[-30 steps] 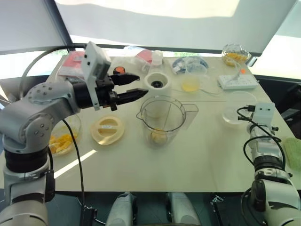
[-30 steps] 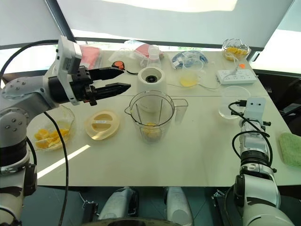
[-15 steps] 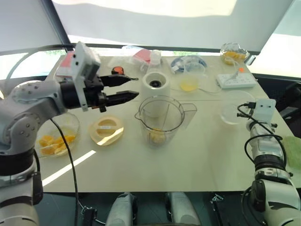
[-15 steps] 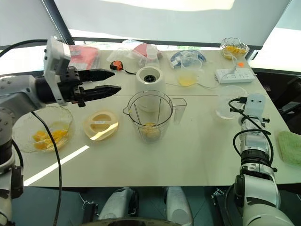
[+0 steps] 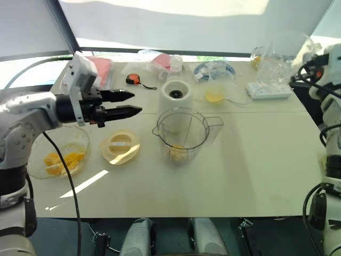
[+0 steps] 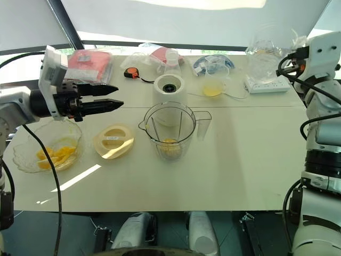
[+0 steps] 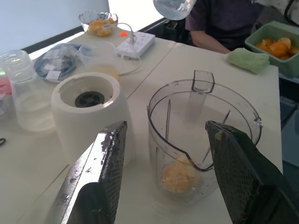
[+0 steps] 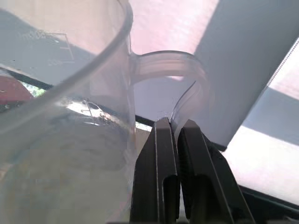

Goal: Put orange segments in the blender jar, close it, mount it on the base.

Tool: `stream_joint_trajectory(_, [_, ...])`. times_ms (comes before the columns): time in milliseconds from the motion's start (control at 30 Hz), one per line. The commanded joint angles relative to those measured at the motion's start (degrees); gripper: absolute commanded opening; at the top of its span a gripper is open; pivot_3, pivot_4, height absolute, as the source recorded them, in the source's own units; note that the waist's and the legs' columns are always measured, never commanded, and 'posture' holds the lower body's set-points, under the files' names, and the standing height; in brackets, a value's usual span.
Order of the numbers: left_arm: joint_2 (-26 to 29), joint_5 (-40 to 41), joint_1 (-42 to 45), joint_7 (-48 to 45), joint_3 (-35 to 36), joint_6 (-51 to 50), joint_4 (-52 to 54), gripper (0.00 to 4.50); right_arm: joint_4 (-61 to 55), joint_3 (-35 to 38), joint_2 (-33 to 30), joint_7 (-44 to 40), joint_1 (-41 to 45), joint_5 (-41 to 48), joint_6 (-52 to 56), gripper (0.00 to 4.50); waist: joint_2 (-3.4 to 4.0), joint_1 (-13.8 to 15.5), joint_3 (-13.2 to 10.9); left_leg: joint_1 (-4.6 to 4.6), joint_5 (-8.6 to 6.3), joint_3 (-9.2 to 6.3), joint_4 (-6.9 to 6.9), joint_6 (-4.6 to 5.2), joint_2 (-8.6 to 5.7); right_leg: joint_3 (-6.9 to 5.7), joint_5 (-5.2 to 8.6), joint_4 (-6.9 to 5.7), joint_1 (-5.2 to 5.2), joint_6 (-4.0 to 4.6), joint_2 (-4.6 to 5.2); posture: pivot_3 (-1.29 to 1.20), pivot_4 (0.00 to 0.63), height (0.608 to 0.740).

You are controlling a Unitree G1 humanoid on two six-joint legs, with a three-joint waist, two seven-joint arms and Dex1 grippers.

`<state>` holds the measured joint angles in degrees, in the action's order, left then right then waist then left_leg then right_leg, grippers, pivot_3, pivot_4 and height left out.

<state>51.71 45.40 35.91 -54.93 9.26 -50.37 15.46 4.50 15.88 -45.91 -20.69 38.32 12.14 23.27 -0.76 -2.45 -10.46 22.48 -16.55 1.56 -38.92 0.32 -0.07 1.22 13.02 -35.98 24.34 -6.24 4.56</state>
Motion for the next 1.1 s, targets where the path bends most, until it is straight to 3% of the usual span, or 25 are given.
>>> stream_joint_trajectory(33, [0.4, -1.7, -0.6, -1.4, -0.7, 2.4, 0.0, 2.77, -9.0, -1.5, -2.1, -3.4, 1.2, 1.2, 3.5, 0.05, -0.01, 0.1, 0.0, 0.00, 0.00, 0.00, 0.00, 0.00, 0.02, 0.00, 0.00, 0.00, 0.00, 0.00, 0.00, 0.00, 0.150, 0.740])
stream_joint_trajectory(200, [-0.5, -3.0, -0.9, -1.9, -1.9, 3.8, -0.7, 2.77, -17.0, -6.5, -1.3, -6.1, 2.5, 0.2, 6.3, 0.05, -0.16, 0.2, -0.1, 0.02, 0.00, 0.00, -0.01, 0.00, 0.06, 0.00, 0.05, 0.00, 0.02, 0.09, 0.03, 0.00, 0.150, 0.740])
stream_joint_trajectory(400, [-1.3, -3.9, -1.7, -1.8, -2.3, 4.2, -0.2, 2.77, -19.9, -13.6, -2.6, -8.3, 2.0, -7.0, 2.0, 0.05, -0.17, 0.4, -0.1, 0.10, 0.00, 0.02, -0.01, 0.00, 0.05, 0.00, 0.04, 0.02, 0.08, 0.08, 0.07, 0.00, 0.150, 0.740])
stream_joint_trajectory(1100, [-3.1, -3.4, -3.7, 0.8, -2.3, 3.8, 2.2, 2.77, -21.6, -19.8, -2.5, -11.9, 3.6, -21.0, -9.1, 0.05, -0.18, 0.5, -0.2, 0.12, 0.00, 0.01, -0.02, 0.00, 0.04, -0.03, 0.04, 0.00, 0.12, 0.09, 0.06, 0.00, 0.150, 0.740])
